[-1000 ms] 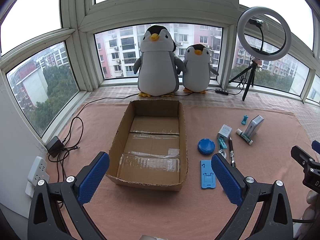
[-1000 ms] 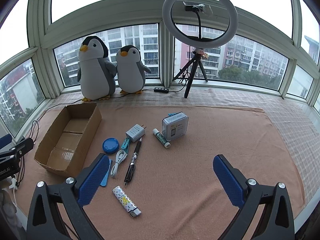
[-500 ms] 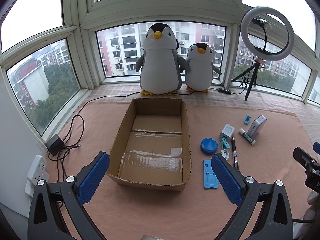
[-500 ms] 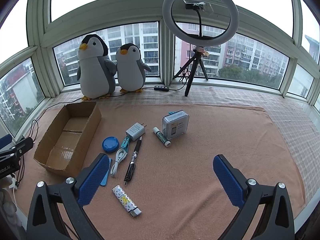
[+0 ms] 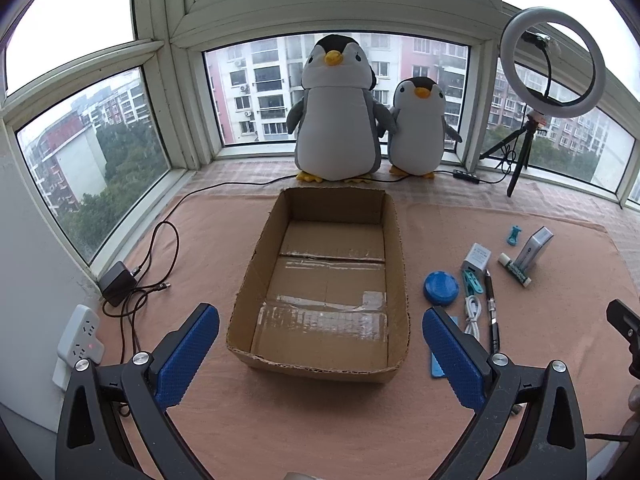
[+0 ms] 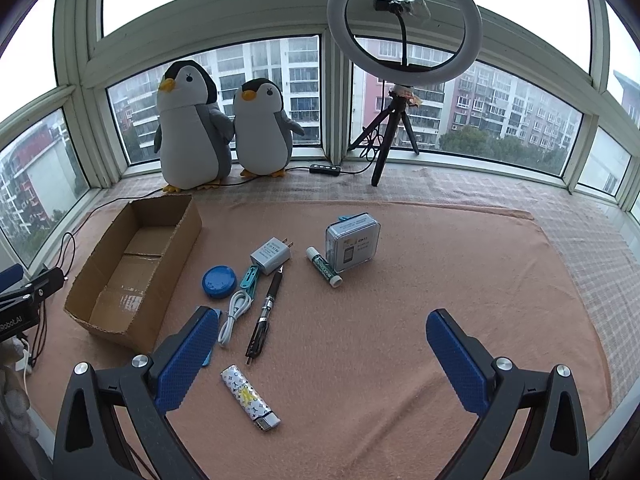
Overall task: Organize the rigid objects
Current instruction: 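Move the right gripper to the patterned white lighter and close on it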
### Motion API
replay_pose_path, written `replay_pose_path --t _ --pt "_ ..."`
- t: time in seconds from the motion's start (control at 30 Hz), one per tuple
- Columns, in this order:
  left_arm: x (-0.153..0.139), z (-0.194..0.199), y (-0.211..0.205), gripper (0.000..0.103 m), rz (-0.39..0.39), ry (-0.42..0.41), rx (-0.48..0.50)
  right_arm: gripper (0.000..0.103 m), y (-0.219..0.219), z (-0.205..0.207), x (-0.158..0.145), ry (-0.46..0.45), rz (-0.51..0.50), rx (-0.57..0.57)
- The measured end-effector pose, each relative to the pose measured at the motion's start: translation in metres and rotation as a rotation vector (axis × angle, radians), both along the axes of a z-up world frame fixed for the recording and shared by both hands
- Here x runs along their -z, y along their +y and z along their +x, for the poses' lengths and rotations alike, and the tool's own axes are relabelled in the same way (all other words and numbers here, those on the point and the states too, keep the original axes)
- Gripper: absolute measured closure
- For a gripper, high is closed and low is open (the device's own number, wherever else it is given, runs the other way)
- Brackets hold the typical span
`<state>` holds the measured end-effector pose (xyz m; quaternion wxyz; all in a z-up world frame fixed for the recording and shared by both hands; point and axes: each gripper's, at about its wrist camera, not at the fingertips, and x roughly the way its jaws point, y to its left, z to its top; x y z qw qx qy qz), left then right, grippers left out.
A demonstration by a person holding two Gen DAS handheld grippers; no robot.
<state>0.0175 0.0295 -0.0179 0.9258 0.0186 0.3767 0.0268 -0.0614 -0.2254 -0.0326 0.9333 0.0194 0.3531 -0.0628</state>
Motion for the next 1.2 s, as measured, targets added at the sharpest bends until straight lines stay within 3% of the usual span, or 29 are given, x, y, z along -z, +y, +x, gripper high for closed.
replay_pose_path --t 0.53,0.9,1.2 --pt "0.057 0.051 0.067 0.001 0.035 0.101 -0.123 0.000 0.000 0.004 0.026 0.060 -0.009 -0.081" --pt "0.101 0.075 0.092 0.013 0.019 0.198 -0.174 0.000 -0.004 0.006 0.052 0.126 0.004 -0.131" --pt "0.122 0.086 0.094 0.023 0.031 0.240 -0.174 0.000 0.013 0.015 0.075 0.198 -0.019 -0.253"
